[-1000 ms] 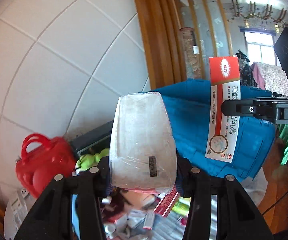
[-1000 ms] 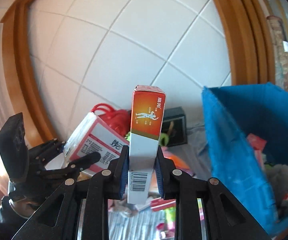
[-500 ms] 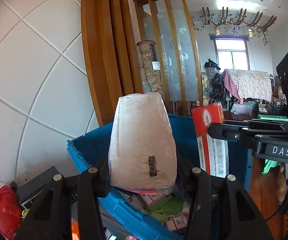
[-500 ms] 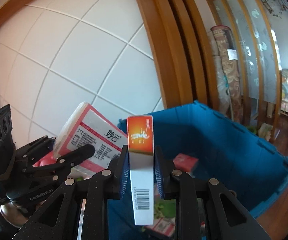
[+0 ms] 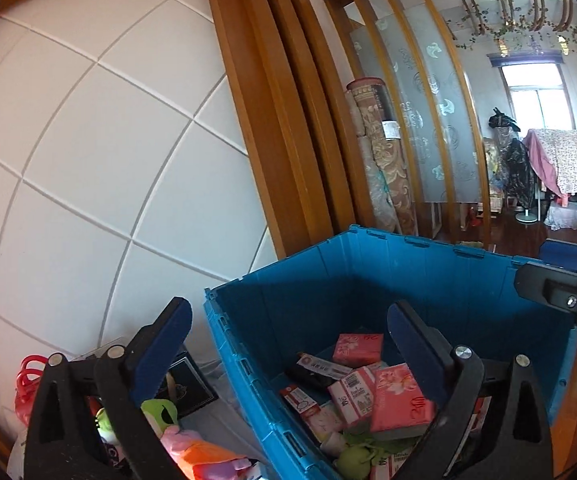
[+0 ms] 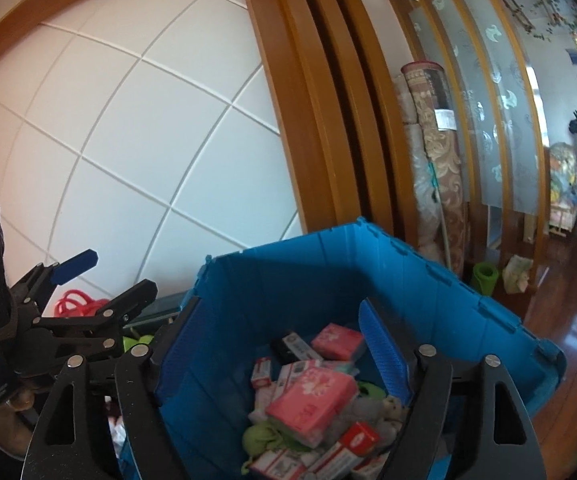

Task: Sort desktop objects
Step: 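Carry the tissue pack and medicine box into the blue crate and release both, then move both tools back toward the pile on the table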

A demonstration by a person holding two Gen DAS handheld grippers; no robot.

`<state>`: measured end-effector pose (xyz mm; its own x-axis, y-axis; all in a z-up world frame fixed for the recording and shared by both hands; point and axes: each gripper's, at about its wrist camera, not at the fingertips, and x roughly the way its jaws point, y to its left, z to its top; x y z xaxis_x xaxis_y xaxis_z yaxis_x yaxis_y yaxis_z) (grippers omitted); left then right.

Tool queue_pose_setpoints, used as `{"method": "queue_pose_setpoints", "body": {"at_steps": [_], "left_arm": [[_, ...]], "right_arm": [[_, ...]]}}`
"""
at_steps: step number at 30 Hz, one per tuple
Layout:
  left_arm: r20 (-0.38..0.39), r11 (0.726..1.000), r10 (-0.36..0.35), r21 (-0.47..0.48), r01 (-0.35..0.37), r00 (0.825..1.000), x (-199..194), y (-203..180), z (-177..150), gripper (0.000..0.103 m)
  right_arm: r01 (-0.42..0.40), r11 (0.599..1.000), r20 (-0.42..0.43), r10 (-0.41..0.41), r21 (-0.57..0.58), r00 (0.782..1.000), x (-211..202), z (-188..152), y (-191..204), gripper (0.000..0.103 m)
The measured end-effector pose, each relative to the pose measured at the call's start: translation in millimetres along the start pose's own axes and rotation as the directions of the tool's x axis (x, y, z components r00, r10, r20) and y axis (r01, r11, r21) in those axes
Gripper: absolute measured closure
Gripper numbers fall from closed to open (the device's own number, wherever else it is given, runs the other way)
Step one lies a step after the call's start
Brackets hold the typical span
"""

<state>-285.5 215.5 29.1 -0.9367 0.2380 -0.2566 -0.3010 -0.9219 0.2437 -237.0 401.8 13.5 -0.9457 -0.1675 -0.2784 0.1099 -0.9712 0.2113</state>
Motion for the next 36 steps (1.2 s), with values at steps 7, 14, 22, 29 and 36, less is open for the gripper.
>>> {"method": "queue_pose_setpoints", "body": {"at_steps": [7, 14, 22, 29, 36], "left_arm": [[-0.037, 0.99, 0.131, -0.052, -0.133, 0.991, -18.2, 19.6, -25.5, 0.003], [-0.085, 0.961, 0.24, -0.121, -0.249, 0.967, -46.1, 63.2, -68.1, 0.003], [-0.19, 0.915, 0.331, -0.174, -0.364, 0.924, -90.2, 140.6, -154.8, 0.003], [-0.348, 0.864, 0.395, -0.173, -0.472, 0.85, -130.5, 230.9, -245.5, 0.003], [-0.434, 0.817, 0.423, -0.195, -0.542, 0.795, -145.5, 310.9, -303.2, 0.003]], "right_arm": [[-0.099, 0.995, 0.014, 0.1, -0.026, 0.995, -1.7, -1.1, 22.8, 0.014], [-0.227, 0.973, 0.008, 0.228, -0.042, 0.974, -2.0, -5.6, 59.7, 0.008], [-0.326, 0.941, -0.046, 0.323, -0.092, 0.945, 9.2, -25.6, 143.0, 0.0], [-0.376, 0.923, -0.159, 0.36, -0.083, 0.919, 37.4, -65.4, 234.7, 0.0], [-0.384, 0.921, -0.243, 0.358, -0.068, 0.902, 62.7, -111.7, 310.5, 0.0]]}}
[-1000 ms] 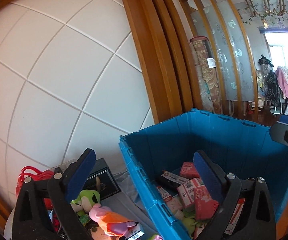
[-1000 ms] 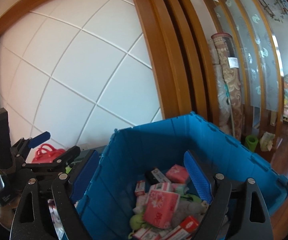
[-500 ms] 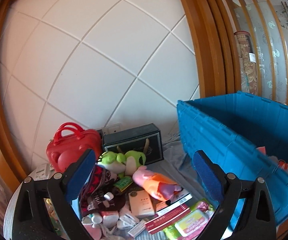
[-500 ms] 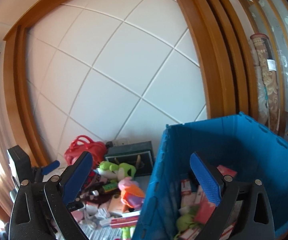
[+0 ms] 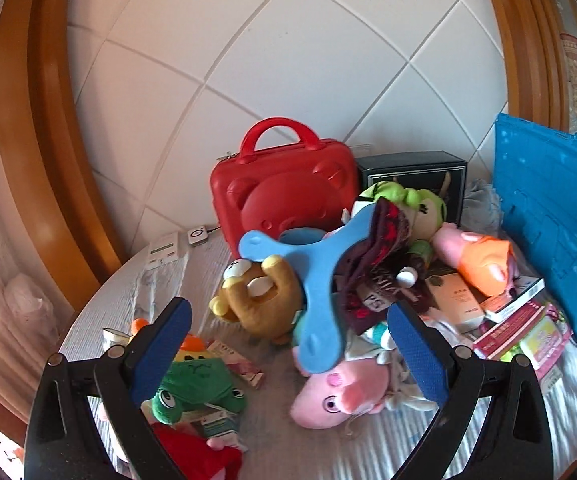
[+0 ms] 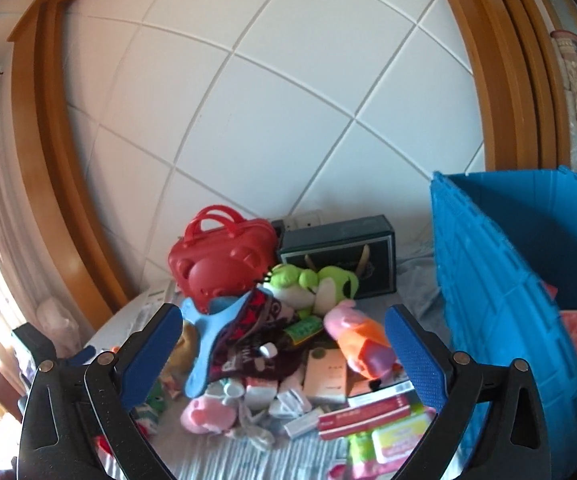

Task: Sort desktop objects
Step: 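Move both tools back toward the pile on the table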

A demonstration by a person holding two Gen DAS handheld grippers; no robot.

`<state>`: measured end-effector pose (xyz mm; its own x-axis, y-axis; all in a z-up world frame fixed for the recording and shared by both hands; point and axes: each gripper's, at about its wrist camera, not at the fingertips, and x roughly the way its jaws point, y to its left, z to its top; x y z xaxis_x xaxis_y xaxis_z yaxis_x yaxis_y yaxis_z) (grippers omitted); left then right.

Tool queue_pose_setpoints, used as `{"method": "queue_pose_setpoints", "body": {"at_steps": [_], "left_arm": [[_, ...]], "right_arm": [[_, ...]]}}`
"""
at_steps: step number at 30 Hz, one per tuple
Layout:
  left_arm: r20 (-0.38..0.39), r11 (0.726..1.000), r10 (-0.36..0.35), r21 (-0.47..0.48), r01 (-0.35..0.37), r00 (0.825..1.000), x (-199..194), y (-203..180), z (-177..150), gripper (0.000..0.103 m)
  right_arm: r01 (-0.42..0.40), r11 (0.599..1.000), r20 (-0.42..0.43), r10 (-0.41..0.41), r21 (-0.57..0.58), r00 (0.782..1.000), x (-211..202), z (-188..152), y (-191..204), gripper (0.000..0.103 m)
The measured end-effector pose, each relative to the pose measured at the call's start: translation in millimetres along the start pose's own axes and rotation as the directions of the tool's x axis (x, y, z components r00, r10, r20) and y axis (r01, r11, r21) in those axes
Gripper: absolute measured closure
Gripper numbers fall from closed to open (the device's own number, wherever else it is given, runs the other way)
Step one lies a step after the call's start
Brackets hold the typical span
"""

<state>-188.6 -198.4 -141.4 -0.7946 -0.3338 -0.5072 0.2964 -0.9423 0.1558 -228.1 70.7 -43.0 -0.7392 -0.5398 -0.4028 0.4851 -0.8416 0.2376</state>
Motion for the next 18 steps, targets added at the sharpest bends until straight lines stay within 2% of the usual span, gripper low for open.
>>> {"method": "queue_pose_setpoints", "body": {"at_steps": [5, 11, 18], "left_arm": [[-0.044, 1.0, 0.01, -0.022, -0.011, 0.999, 32.0, 27.4, -6.3, 0.003], [-0.09, 0.995, 0.05, -0.081, -0.058, 0.995, 74.0, 49.9, -8.5, 0.003], [-0.162, 0.983, 0.069, -0.157, -0.095, 0.984, 132.2, 74.1, -4.5, 0.003]], "right_arm": [[-0.032, 0.999, -0.102, 0.03, -0.021, 0.994, 48.9, -21.4, 27.2, 0.0], [-0.101, 0.995, -0.201, 0.094, -0.026, 0.975, 113.9, -28.5, 37.0, 0.0], [-0.168, 0.985, -0.339, 0.142, -0.047, 0.93, 195.2, -35.1, 54.7, 0.0]]}}
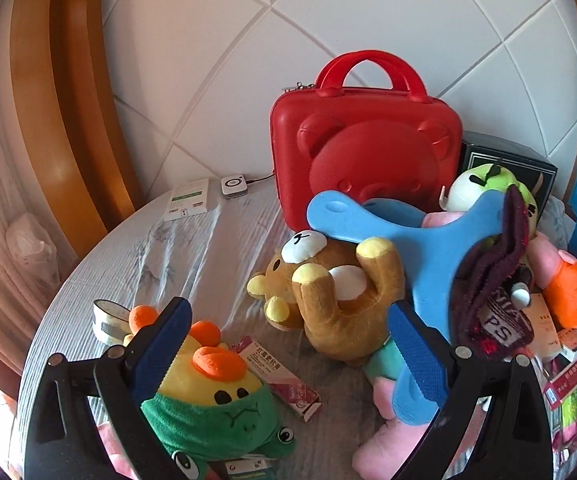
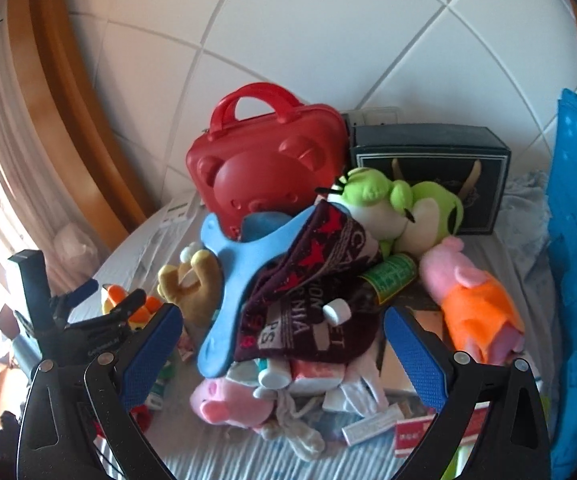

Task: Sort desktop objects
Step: 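Move both tools back toward the pile on the table, then grasp the brown teddy bear with the left gripper while the right grasps the maroon knit hat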

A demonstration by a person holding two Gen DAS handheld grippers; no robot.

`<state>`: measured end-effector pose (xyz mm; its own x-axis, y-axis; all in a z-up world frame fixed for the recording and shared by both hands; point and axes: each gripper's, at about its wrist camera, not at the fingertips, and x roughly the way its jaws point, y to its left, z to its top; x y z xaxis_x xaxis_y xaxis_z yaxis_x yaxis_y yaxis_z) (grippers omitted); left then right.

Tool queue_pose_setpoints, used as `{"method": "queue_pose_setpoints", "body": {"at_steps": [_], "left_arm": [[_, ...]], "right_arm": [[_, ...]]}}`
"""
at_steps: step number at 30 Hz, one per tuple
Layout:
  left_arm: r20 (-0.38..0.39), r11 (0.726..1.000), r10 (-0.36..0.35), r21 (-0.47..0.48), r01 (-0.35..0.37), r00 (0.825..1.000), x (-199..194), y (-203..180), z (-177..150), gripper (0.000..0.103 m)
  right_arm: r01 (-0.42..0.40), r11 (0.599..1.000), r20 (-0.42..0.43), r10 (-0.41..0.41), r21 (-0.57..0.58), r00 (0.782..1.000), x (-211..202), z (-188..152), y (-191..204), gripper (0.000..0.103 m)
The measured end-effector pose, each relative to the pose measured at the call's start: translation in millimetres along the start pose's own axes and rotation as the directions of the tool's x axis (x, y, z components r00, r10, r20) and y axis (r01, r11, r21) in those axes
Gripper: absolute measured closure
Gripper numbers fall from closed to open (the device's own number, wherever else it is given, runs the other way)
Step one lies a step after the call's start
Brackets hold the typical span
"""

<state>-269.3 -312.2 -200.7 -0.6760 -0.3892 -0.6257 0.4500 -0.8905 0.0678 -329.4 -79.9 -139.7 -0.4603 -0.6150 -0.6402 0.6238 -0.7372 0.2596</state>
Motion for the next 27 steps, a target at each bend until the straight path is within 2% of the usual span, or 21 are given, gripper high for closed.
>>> {"method": "queue_pose_setpoints", "body": {"at_steps": [8, 11, 13, 14, 15, 16, 17, 18, 23, 24, 26, 27], "left_arm": [[-0.111, 0.998, -0.009, -0.067, 0.002, 0.994, 60.6, 0.0, 2.4, 0.003], [-0.114, 0.996, -0.03, -0.084, 0.02, 0.993, 72.6, 0.5, -1.0, 0.003], [-0.123, 0.994, -0.077, -0.088, 0.067, 0.989, 79.4, -0.8, -3.3, 0.02], [-0.124, 0.988, -0.126, -0.1, 0.114, 0.984, 81.5, -1.4, -4.0, 0.039], [-0.115, 0.984, -0.155, -0.105, 0.143, 0.981, 80.8, -2.9, -3.7, 0.053], [-0.104, 0.987, -0.148, -0.085, 0.139, 0.984, 79.1, -6.5, -2.2, 0.058], [-0.098, 0.989, -0.144, -0.055, 0.139, 0.985, 77.7, -11.5, -0.6, 0.069], [-0.098, 0.988, -0.153, -0.035, 0.15, 0.983, 76.9, -15.3, 0.4, 0.074], [-0.099, 0.985, -0.17, -0.036, 0.167, 0.98, 74.7, -14.8, -0.5, 0.075], [-0.099, 0.985, -0.173, -0.038, 0.17, 0.98, 74.0, -13.8, -1.2, 0.075], [-0.102, 0.985, -0.174, -0.033, 0.172, 0.979, 72.6, -13.0, -2.9, 0.075], [-0.1, 0.984, -0.175, -0.026, 0.174, 0.979, 70.8, -12.9, -3.0, 0.076]], "right_arm": [[-0.059, 0.998, -0.078, 0.059, -0.007, 0.995, 73.4, 13.5, -2.0, 0.0], [-0.079, 0.997, -0.097, 0.081, 0.026, 0.992, 90.4, 15.8, -7.4, 0.0], [-0.083, 0.996, -0.11, 0.086, 0.033, 0.99, 99.9, 17.0, -8.6, 0.0], [-0.082, 0.996, -0.117, 0.086, 0.037, 0.989, 104.7, 17.0, -9.0, 0.0], [-0.082, 0.996, -0.126, 0.087, 0.043, 0.988, 109.8, 16.9, -9.3, 0.0], [-0.086, 0.995, -0.137, 0.092, 0.051, 0.986, 114.8, 16.6, -9.6, 0.0], [-0.088, 0.994, -0.147, 0.097, 0.063, 0.984, 119.6, 16.0, -10.0, 0.0], [-0.092, 0.993, -0.153, 0.102, 0.073, 0.983, 123.7, 15.7, -10.3, 0.0], [-0.061, 0.988, -0.161, 0.083, 0.14, 0.983, 141.3, 14.0, -15.4, 0.003], [-0.041, 0.988, -0.167, 0.066, 0.148, 0.984, 145.1, 14.0, -17.6, 0.011], [-0.014, 0.989, -0.201, 0.043, 0.146, 0.979, 156.4, 13.1, -22.4, 0.043], [-0.027, 0.987, -0.224, 0.063, 0.157, 0.973, 163.4, 11.0, -26.2, 0.074]]}}
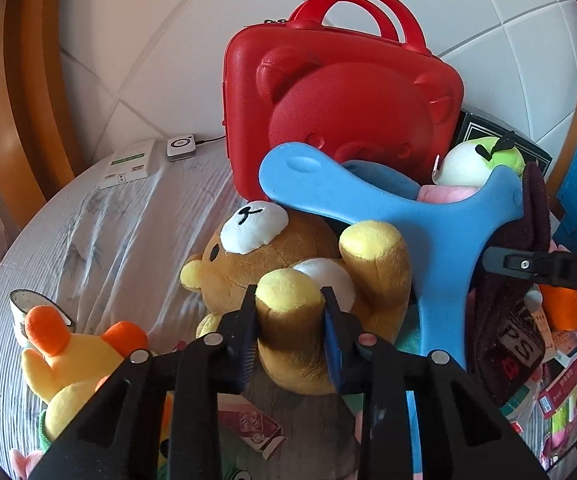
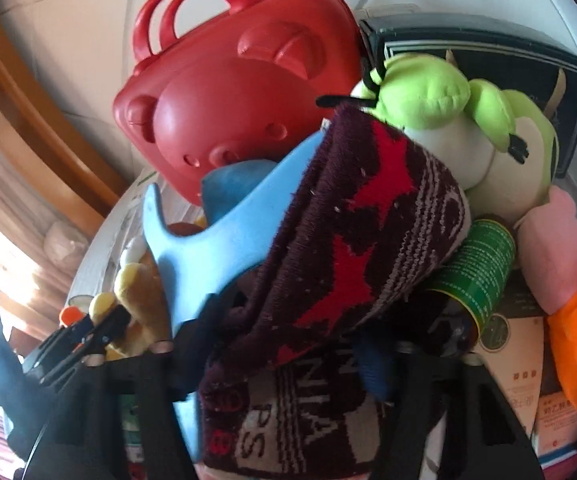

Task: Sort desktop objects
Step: 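Grasp the brown teddy bear with the left gripper while the right grasps the maroon knit hat, then carry the teddy bear and knit hat into the blue crate and release both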

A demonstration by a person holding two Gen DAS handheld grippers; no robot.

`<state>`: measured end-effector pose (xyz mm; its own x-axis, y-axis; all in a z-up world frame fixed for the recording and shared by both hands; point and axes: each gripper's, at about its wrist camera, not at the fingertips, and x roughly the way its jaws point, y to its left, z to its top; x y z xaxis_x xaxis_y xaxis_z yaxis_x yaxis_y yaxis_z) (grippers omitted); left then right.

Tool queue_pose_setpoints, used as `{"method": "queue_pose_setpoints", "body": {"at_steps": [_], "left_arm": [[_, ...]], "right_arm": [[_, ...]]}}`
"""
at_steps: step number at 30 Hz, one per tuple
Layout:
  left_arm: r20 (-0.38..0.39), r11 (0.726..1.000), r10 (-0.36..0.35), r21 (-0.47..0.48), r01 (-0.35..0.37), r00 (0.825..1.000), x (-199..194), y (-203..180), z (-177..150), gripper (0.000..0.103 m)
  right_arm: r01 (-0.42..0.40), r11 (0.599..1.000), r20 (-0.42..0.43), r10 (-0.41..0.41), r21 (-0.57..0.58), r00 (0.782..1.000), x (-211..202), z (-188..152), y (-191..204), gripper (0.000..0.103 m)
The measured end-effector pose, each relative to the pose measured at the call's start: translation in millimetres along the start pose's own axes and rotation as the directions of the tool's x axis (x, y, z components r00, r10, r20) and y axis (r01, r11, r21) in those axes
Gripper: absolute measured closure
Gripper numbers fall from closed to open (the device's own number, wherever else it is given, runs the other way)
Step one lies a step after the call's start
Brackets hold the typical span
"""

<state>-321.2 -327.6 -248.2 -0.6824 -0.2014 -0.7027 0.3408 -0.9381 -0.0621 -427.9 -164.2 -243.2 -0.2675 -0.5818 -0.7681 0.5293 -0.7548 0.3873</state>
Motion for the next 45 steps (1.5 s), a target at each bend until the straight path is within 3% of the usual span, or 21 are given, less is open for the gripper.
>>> {"method": "queue_pose_setpoints", "body": {"at_steps": [1, 3, 9, 18, 26, 32, 39, 42, 45], "left_arm": [[0.004, 1.0, 0.001, 0.012, -0.001, 1.0, -2.7, -1.3, -0.2, 0.076], [0.013, 0.999, -0.001, 0.04, 0.001, 1.0, -9.3, -3.3, 0.3, 0.077], [0.05, 0.998, -0.028, 0.052, 0.026, 0.998, -38.1, -4.1, 6.3, 0.077], [0.133, 0.995, -0.053, 0.091, 0.041, 0.99, -102.9, -6.8, 15.5, 0.077], [0.19, 0.986, -0.1, 0.151, 0.072, 0.977, -161.3, -17.1, 11.6, 0.077], [0.218, 0.966, -0.167, 0.229, 0.116, 0.962, -197.5, -39.1, 10.2, 0.077], [0.234, 0.915, -0.306, 0.341, 0.217, 0.923, -235.7, -85.2, 21.3, 0.077], [0.233, 0.88, -0.367, 0.4, 0.255, 0.901, -249.5, -115.6, 28.1, 0.077], [0.232, 0.846, -0.424, 0.448, 0.291, 0.876, -265.2, -153.5, 38.0, 0.077]], "right_arm": [[-0.011, 1.0, -0.012, 0.012, 0.015, 1.0, 2.7, -1.4, -4.9, 0.084], [-0.043, 0.999, 0.006, 0.043, 0.019, 0.999, -7.0, -3.0, -8.9, 0.09], [-0.067, 0.997, 0.13, 0.072, -0.046, 0.989, -79.6, -7.0, -2.6, 0.09], [-0.088, 0.992, 0.296, 0.111, -0.09, 0.949, -185.4, -16.7, 13.4, 0.09], [-0.094, 0.988, 0.396, 0.134, -0.119, 0.909, -248.7, -42.6, 33.0, 0.09], [-0.064, 0.992, 0.463, 0.107, -0.106, 0.88, -288.0, -68.0, 43.5, 0.09], [-0.002, 0.998, 0.547, 0.038, -0.066, 0.836, -345.2, -98.5, 41.9, 0.09], [0.031, 0.998, 0.599, 0.003, -0.047, 0.801, -376.8, -110.5, 37.7, 0.09], [0.062, 0.998, 0.659, -0.028, -0.027, 0.752, -415.3, -121.0, 27.4, 0.09]]}}
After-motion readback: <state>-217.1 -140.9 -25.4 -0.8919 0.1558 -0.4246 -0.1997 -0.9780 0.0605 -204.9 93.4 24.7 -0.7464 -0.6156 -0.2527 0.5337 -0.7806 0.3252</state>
